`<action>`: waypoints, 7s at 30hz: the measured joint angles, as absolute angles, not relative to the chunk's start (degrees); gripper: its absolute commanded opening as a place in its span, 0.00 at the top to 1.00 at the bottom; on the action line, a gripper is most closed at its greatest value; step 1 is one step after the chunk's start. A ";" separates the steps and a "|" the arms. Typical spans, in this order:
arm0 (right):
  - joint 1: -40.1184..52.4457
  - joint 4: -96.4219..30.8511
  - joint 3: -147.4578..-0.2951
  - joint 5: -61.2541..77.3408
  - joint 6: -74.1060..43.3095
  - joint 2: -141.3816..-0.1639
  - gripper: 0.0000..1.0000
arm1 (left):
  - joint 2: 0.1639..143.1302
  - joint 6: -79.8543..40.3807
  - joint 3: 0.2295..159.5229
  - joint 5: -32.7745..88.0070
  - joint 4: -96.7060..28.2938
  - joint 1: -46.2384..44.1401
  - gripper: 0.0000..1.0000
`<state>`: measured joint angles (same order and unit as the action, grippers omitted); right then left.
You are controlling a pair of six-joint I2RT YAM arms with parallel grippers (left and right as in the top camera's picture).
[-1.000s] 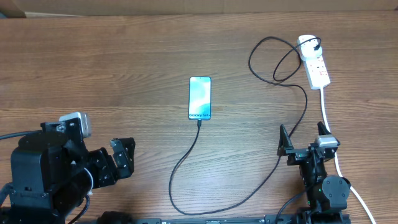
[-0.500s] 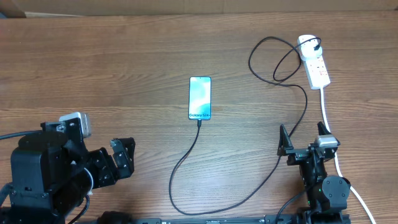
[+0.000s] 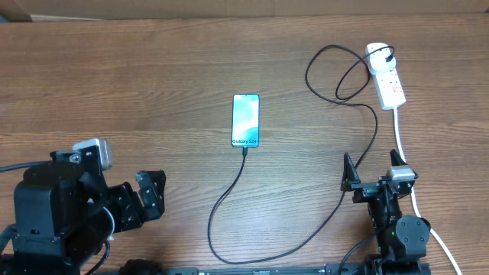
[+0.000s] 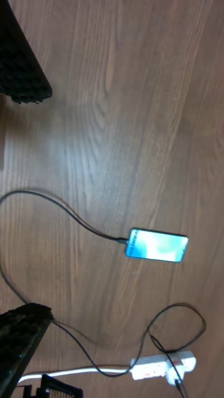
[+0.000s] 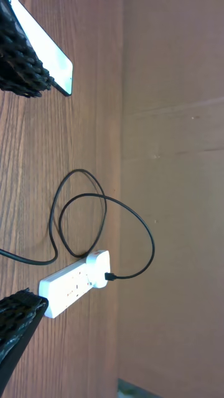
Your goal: Plug charger to phone and switch on socket
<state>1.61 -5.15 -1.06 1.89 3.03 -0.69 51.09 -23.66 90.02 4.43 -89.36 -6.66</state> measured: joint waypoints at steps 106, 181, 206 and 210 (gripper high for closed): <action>1.61 -5.15 -1.06 1.89 3.03 -0.69 0.00 | 0.95 -7.81 0.60 1.63 -4.27 2.00 0.00; 1.61 -5.15 -1.06 1.48 2.98 -0.69 0.00 | 0.95 -2.79 0.60 0.58 -4.47 2.00 0.01; 1.58 -5.13 -1.06 1.43 3.03 -0.69 0.00 | 0.95 -2.79 0.60 0.58 -4.47 2.00 0.00; 1.58 -5.17 -1.06 1.43 3.03 -0.69 0.00 | 0.95 -2.79 0.60 0.58 -4.47 2.00 0.00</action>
